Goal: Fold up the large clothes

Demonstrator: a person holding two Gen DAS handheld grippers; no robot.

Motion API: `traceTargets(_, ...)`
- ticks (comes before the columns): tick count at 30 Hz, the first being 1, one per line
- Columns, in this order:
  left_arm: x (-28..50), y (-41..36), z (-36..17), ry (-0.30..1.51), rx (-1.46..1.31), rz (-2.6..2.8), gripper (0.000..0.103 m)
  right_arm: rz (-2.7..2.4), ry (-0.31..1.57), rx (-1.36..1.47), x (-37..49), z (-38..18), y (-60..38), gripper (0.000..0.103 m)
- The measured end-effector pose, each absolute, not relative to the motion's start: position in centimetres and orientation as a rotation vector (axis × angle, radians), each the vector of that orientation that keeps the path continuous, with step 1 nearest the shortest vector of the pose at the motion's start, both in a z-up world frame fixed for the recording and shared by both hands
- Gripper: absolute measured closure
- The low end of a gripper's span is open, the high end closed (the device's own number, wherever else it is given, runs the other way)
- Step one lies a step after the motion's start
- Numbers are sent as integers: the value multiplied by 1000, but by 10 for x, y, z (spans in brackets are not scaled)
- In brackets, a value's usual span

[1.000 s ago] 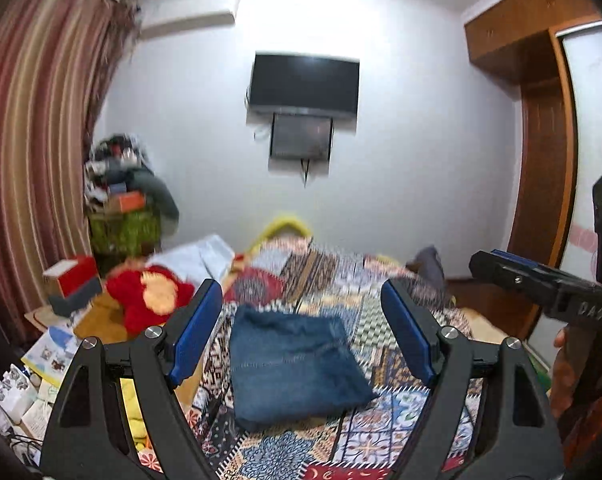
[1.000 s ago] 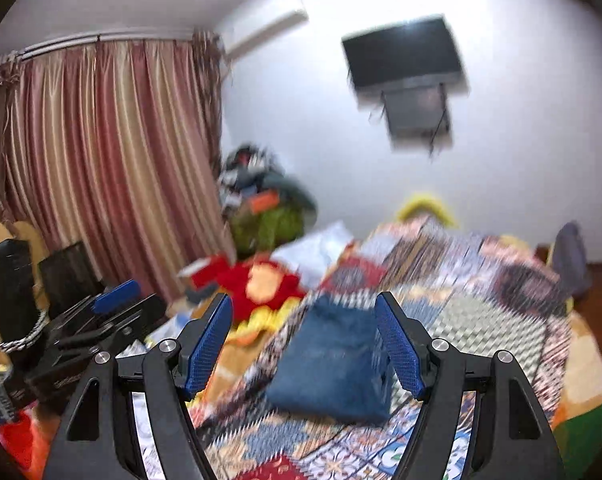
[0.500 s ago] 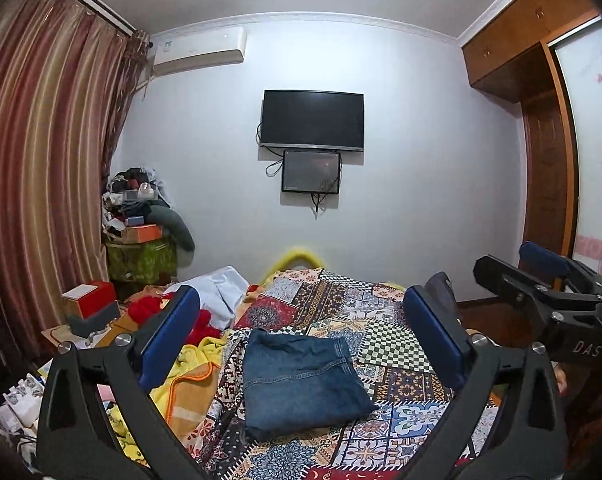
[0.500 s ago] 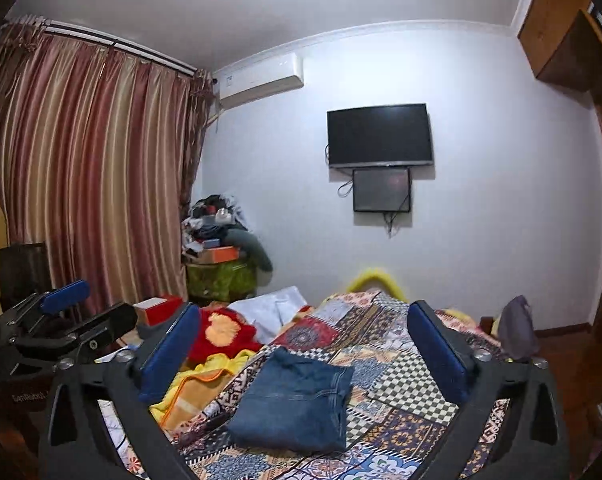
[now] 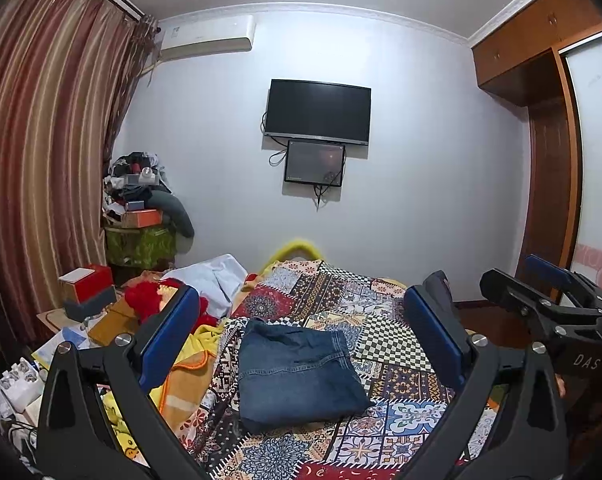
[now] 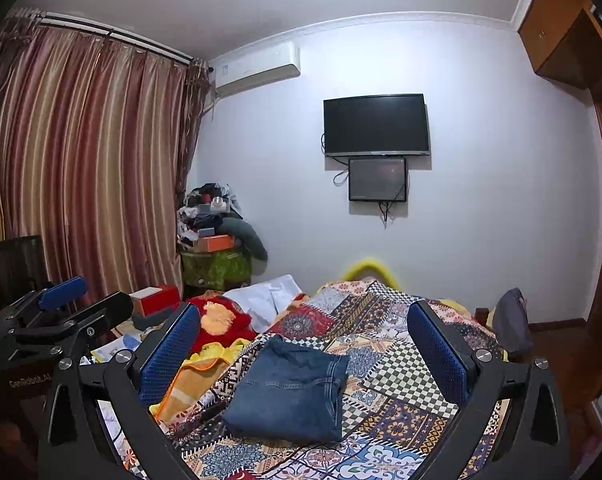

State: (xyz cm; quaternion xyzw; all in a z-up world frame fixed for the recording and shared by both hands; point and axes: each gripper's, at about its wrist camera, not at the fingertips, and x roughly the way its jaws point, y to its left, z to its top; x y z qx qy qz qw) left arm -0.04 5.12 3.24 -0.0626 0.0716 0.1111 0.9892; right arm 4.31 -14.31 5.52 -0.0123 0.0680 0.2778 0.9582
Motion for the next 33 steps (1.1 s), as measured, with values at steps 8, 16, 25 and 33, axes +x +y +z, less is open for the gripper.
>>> traceTargets(8, 6, 51, 29, 162, -126, 219, 0, 564, 171, -7, 53, 51, -144, 0)
traceTargets(16, 11, 52, 26, 178, -125, 221, 0, 577, 192, 13, 61, 50, -146, 0)
traceTargets(25, 17, 54, 26, 193, -126, 213, 0, 575, 208, 19, 66, 45, -148, 0)
traceTargets(33, 26, 55, 22, 215, -131, 196, 0, 566, 227, 28, 70, 39, -151, 0)
